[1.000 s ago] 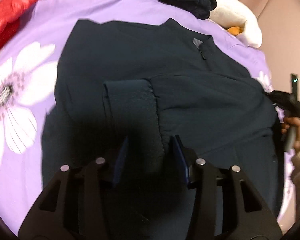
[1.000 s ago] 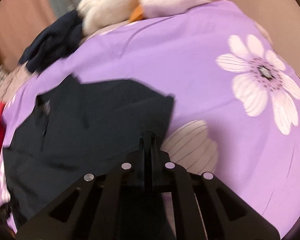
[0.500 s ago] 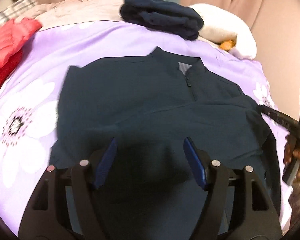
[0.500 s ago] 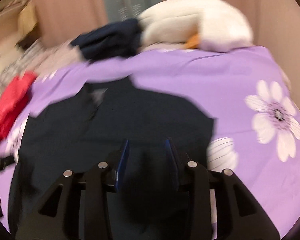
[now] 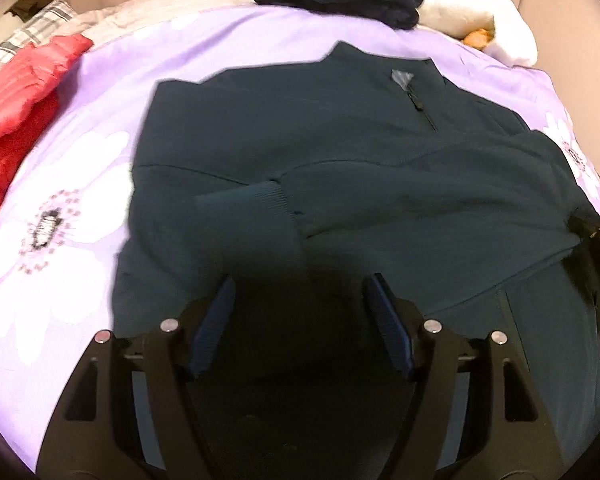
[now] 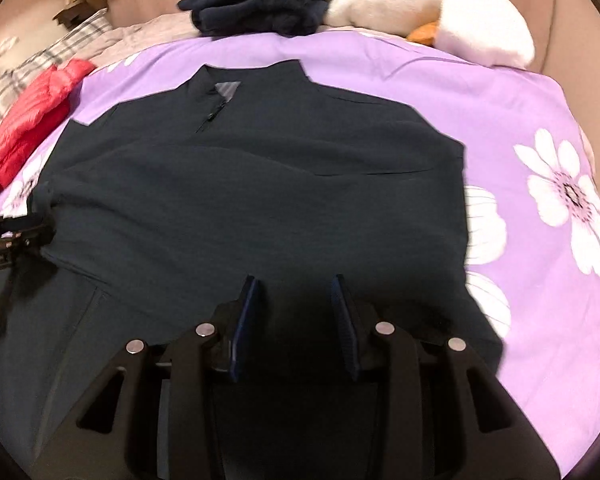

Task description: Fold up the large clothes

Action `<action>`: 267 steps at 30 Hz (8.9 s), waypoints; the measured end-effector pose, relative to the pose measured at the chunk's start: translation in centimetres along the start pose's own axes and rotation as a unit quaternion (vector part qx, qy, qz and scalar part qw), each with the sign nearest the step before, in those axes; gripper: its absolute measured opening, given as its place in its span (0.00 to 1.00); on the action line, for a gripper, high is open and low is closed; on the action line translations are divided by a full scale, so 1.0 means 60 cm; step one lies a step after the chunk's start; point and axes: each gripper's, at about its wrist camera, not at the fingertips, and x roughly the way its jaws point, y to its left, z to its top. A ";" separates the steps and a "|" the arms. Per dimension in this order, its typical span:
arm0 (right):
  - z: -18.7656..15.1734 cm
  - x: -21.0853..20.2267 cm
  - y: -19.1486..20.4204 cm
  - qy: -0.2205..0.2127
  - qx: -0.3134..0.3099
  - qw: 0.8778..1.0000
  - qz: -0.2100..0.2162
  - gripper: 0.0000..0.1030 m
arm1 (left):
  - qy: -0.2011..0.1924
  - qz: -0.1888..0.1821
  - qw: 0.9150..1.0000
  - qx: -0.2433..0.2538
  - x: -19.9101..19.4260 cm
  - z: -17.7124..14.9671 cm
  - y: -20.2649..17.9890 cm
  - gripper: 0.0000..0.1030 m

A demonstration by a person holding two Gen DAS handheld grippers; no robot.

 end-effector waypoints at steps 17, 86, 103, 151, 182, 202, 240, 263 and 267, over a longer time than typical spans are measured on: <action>-0.008 -0.028 0.045 -0.023 0.005 0.999 0.025 0.54 | -0.021 -0.011 0.998 -0.051 -0.050 -0.026 0.021 0.85; -0.354 -0.268 0.157 0.014 -0.014 1.000 0.008 0.77 | -0.026 0.028 0.999 0.009 -0.310 -0.391 -0.044 0.96; -0.335 -0.188 0.261 0.023 -0.033 0.998 0.046 0.77 | 0.013 0.015 0.999 0.051 -0.228 -0.356 -0.140 0.96; -0.310 -0.187 0.041 0.009 0.086 0.994 -0.059 0.80 | 0.020 0.074 0.994 -0.081 -0.210 -0.316 0.055 0.98; -0.428 -0.272 -0.041 0.053 0.247 0.955 0.155 0.81 | 0.038 -0.247 0.944 -0.213 -0.259 -0.412 0.150 0.98; -0.394 -0.226 -0.056 0.065 0.269 0.927 0.254 0.82 | 0.021 -0.372 0.894 -0.251 -0.240 -0.398 0.173 0.98; -0.423 -0.248 0.009 0.079 0.189 0.954 0.221 0.30 | 0.057 -0.282 0.928 -0.235 -0.234 -0.421 0.120 0.51; -0.359 -0.319 0.030 -0.051 0.195 0.930 0.309 0.13 | -0.053 -0.344 0.916 -0.202 -0.341 -0.350 0.085 0.10; -0.350 -0.333 0.030 -0.068 0.192 0.925 0.321 0.13 | -0.067 -0.350 0.916 -0.184 -0.357 -0.344 0.075 0.10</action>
